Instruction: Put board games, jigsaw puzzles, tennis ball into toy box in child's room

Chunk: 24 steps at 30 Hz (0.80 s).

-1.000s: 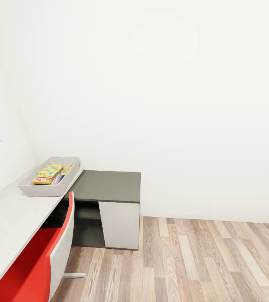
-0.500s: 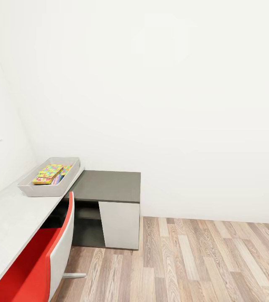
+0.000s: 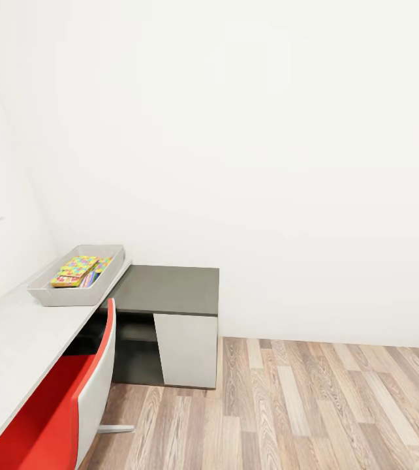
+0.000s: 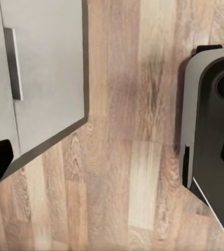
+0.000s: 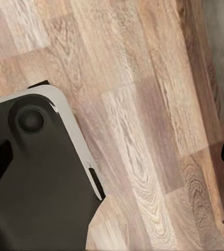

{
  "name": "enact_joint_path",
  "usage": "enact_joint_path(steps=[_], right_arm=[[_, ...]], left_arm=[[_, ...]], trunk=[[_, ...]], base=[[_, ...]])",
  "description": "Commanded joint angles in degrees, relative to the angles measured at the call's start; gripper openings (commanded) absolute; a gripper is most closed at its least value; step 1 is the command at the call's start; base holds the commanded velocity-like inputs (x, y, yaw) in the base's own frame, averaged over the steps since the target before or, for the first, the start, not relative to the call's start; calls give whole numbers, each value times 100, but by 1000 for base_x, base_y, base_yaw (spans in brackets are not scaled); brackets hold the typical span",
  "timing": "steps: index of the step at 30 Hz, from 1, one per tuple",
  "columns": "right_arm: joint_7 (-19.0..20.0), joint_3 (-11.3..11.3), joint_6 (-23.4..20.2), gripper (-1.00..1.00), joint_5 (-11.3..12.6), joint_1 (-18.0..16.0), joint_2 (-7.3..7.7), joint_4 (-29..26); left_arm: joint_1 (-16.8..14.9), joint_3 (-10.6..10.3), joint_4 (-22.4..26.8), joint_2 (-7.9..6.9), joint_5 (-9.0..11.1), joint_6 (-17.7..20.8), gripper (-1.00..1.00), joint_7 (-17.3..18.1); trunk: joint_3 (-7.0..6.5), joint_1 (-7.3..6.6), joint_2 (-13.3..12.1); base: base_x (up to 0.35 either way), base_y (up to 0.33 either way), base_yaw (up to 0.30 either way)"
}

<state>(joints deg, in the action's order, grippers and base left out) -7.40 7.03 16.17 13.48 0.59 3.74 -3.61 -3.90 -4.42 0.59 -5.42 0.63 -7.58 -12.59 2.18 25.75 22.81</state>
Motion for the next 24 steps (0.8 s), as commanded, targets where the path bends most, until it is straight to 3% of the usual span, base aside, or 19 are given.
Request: enact_joint_path(steps=[1,16,24], right_arm=[[-4,39,5,100,-9,2,7,-10],[-23,37,-24,100,-26,10,17,104],[-20,35,-37,100,-29,11,13,136]], left_arm=[[4,-44,-6,2,7,-15,100,-46],[26,-29,44,34,-36,-60,100,-57],[23,-18,392,125,-18,-71,100,-41]], trunk=[[11,3,11],[17,3,11],[66,3,11]], base=[[0,0,0],[0,0,0],[0,0,0]])
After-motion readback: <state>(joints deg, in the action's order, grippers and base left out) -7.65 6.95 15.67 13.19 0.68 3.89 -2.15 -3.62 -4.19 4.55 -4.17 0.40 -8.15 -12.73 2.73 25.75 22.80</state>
